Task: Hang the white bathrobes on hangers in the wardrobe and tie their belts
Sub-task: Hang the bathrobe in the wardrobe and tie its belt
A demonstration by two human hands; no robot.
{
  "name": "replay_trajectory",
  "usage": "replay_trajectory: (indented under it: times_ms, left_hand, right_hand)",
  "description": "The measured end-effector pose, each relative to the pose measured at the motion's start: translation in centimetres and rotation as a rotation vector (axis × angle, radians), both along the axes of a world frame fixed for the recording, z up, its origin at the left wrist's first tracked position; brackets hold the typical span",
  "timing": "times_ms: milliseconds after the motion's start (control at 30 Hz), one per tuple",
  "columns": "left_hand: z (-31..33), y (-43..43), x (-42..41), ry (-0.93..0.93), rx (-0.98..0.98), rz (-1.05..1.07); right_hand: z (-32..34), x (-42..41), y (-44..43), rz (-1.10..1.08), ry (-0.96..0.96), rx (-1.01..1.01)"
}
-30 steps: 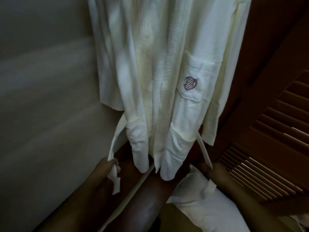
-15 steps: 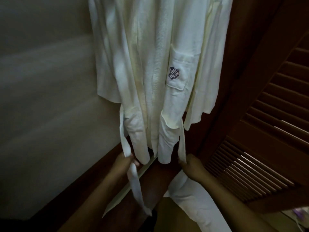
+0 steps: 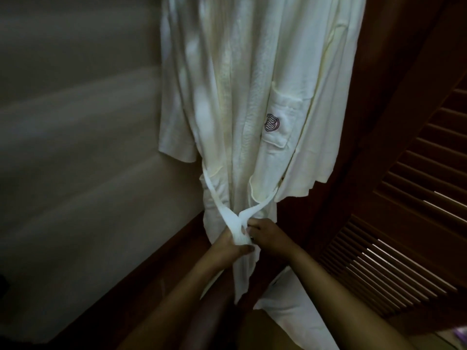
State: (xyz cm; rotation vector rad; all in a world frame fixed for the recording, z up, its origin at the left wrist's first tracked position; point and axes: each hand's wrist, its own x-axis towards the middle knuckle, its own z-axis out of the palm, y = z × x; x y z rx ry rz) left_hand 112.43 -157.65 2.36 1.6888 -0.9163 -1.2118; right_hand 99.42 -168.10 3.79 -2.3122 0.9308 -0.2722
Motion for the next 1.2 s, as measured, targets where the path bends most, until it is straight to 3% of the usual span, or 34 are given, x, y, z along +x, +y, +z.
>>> replay_trajectory:
  times_ms: [33, 100, 200, 267, 333, 433, 533, 633, 733, 833, 900, 1000, 1133, 1200]
  left_hand:
    - [0.0, -0.1, 0.2, -0.036, -0.013, 0.001]
    - [0.3, -0.5, 0.6, -0.136, -0.029, 0.007]
    - [0.4, -1.2, 1.4, -0.290, -0.024, -0.003]
    - [0.7, -1.6, 1.5, -0.373, -0.050, -0.027]
    - [0.3, -2.0, 1.4, -0.413, -0.073, -0.055]
    - [-0.1, -1.9, 1.5, -0.444, -0.064, -0.070]
    - [-0.7, -1.7, 2.4, -0.334, -0.040, -0.179]
    - [-1.3, -1.5, 4.5, 0.021, 0.064, -0.197]
    - [-1.6, -1.9, 6.8, 0.416, 0.101, 0.045]
    - [-1.5, -3.3, 9.3, 0.441, 0.040, 0.123]
    - [-1.0, -4.4, 10.4, 0.349, -0.018, 0.158]
    - [0.0, -5.7, 11.7, 0.141, -0.032, 0.096]
    - [-0.1, -6.2, 12.7, -0.714, -0.034, -0.307]
    - [-0.7, -6.2, 13.1, -0.781, -0.062, -0.257]
  right_hand:
    - [-0.1, 0.1, -0.1, -0.052, -0.003, 0.085]
    - [1.0, 0.0, -0.3, -0.106, -0.005, 0.043]
    - [2.4, 1.2, -0.2, -0.367, -0.156, -0.076]
    - [3.1, 2.7, 0.0, -0.390, -0.284, -0.090]
    - [3.4, 4.7, -0.1, -0.320, -0.173, 0.013]
    - [1.7, 6.9, -0.9, -0.279, 0.154, 0.108]
    - [0.2, 7.5, -1.7, -0.262, 0.224, 0.008]
    - [1.0, 6.4, -2.3, -0.245, 0.041, 0.036]
    - [1.8, 4.8, -2.6, -0.255, -0.185, 0.300]
    - [2.0, 3.3, -2.1, -0.266, -0.445, 0.664]
    - [1.8, 2.8, -1.7, -0.304, -0.421, 0.727]
    - [1.4, 2.2, -1.6, -0.337, -0.293, 0.607]
    - [1.5, 1.6, -1.5, -0.292, -0.224, 0.523]
    - [1.2, 1.2, -1.8, -0.278, -0.153, 0.459]
